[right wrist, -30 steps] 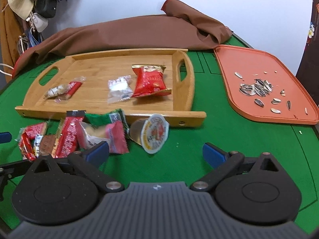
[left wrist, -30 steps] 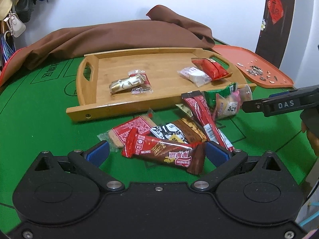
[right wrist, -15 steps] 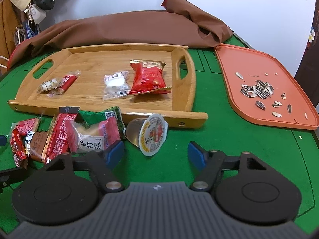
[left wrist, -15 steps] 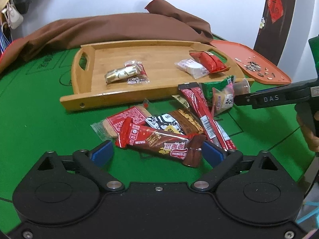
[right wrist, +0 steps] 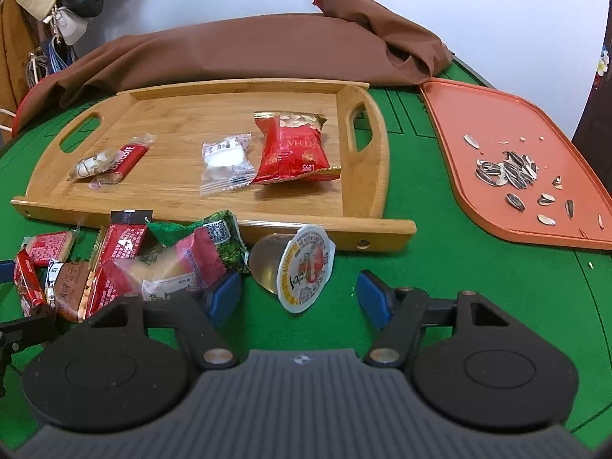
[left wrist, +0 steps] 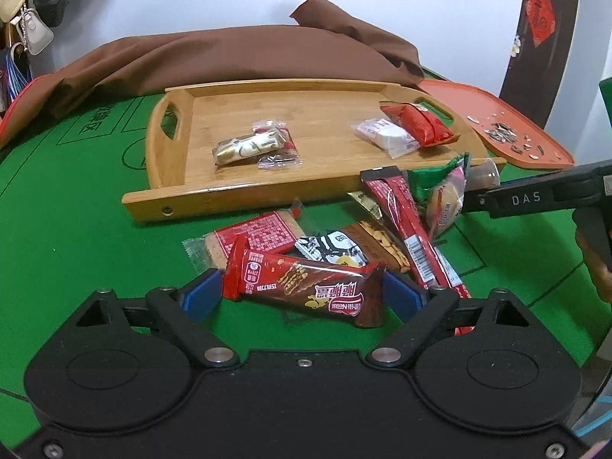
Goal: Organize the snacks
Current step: 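Grasp the red chocolate bar with the left tool while the right tool grasps the jelly cup, then carry the chocolate bar and jelly cup onto the bamboo tray and open both tools, then move both tools back over the remaining snack pile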
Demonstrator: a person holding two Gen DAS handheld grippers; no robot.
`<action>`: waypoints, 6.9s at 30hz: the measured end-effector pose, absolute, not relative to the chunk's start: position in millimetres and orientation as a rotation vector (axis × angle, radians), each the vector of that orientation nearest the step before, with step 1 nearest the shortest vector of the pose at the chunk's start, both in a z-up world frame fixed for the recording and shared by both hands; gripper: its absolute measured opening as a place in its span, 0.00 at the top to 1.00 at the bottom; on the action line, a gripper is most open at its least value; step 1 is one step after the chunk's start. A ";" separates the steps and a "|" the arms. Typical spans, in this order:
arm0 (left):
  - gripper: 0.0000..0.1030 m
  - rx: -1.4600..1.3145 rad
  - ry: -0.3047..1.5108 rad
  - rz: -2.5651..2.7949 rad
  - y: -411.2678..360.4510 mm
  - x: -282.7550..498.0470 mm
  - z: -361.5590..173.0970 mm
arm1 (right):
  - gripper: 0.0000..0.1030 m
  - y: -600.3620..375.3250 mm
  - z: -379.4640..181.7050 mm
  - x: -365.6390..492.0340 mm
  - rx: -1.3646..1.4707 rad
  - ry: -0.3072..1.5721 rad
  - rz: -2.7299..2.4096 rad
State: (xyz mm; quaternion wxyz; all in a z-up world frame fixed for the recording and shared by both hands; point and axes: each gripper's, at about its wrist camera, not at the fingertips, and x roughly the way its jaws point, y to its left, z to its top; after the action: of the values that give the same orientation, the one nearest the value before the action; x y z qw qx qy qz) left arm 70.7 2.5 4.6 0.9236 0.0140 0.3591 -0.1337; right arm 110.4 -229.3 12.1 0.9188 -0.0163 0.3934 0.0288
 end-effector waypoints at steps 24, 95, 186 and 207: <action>0.10 0.011 0.717 -0.266 3.7 72.4 1.3 | 0.25 -227.4 11.2 116.1 -0.044 0.807 0.050; 0.37 -0.046 0.645 -0.225 21.3 136.4 78.0 | 0.54 -247.5 70.8 122.7 0.082 0.735 0.066; 0.00 0.166 0.717 -0.324 -11.9 83.1 13.9 | 0.00 -204.3 24.4 71.2 -0.176 0.774 0.286; 0.41 0.256 0.703 -0.398 -42.9 88.1 6.1 | 0.14 -185.0 16.9 74.4 -0.286 0.803 0.343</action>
State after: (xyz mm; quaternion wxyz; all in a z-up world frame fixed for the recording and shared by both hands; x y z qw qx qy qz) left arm 88.1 -42.9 6.1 0.9116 0.1241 0.3410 -0.1929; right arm 74.4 -185.0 16.9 0.8963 -0.1383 0.3876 0.1654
